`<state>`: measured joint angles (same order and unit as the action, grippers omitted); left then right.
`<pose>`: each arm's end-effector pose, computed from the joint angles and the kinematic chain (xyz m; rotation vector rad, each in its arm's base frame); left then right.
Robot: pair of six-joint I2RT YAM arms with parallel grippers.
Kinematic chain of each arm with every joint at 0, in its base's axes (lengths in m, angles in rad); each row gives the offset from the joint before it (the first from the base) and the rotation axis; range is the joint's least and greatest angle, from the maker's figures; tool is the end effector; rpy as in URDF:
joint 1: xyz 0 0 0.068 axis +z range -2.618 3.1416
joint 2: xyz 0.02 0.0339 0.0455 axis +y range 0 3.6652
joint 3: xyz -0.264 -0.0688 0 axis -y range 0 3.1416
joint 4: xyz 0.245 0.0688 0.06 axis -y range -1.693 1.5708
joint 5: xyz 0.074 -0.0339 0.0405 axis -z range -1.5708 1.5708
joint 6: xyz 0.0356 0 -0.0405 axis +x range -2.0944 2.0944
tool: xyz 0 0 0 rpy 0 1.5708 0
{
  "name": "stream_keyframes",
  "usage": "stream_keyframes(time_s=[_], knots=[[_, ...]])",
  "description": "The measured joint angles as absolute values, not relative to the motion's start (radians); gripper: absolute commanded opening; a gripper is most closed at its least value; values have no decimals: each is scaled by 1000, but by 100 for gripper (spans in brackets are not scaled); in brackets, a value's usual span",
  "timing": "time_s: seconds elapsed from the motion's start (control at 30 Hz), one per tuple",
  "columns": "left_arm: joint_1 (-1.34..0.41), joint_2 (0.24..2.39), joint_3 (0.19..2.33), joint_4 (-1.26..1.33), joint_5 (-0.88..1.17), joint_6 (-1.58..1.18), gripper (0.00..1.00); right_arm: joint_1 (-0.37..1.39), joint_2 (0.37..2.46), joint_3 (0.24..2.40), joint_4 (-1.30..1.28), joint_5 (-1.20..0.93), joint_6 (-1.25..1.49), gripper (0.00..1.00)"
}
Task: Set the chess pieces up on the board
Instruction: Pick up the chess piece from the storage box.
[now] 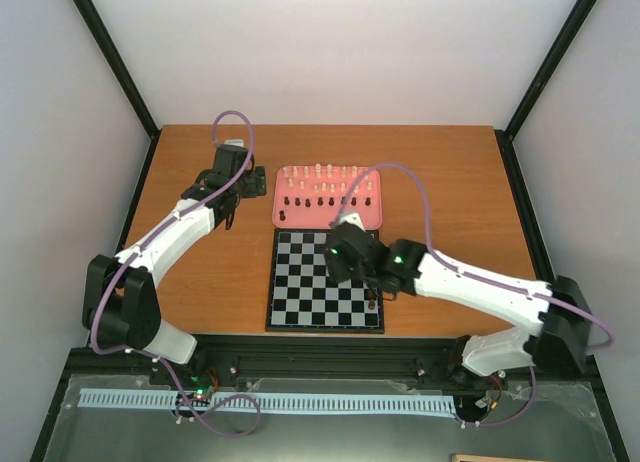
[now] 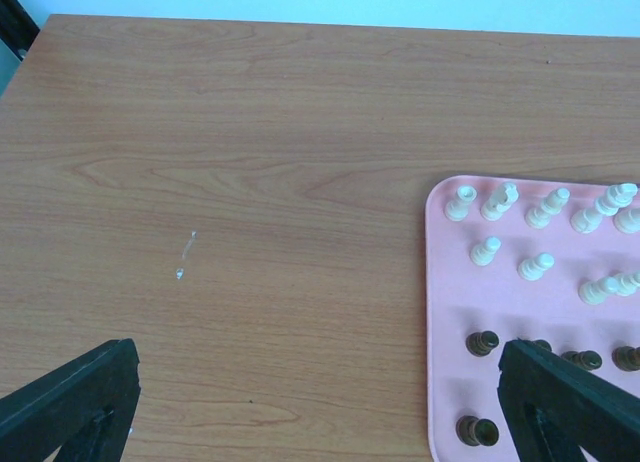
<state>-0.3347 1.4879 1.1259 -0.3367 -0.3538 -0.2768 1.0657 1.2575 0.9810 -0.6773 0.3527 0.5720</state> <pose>0.3164 -0.0970 0.2769 -0.1201 2.2161 0.0668 0.1331 0.2153 0.2679 -0.4652 2.4175 0.2729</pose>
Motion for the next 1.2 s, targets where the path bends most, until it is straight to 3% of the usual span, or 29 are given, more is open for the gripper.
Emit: stream_keyframes(time_s=[0.33,0.77,1.0,1.2], knots=[[-335,1410,1111,-337,-355,-279,100,915,1758,1390,-531,258,354,66],[-335,1376,1104,-334,-359,-285,100,818,2246,1874,-475,52,202,58],[-335,1381,1104,-332,-364,-285,100,818,2368,1958,-501,36,187,57],[-335,1381,1104,-330,-371,-285,100,812,2378,1973,-509,29,188,49]])
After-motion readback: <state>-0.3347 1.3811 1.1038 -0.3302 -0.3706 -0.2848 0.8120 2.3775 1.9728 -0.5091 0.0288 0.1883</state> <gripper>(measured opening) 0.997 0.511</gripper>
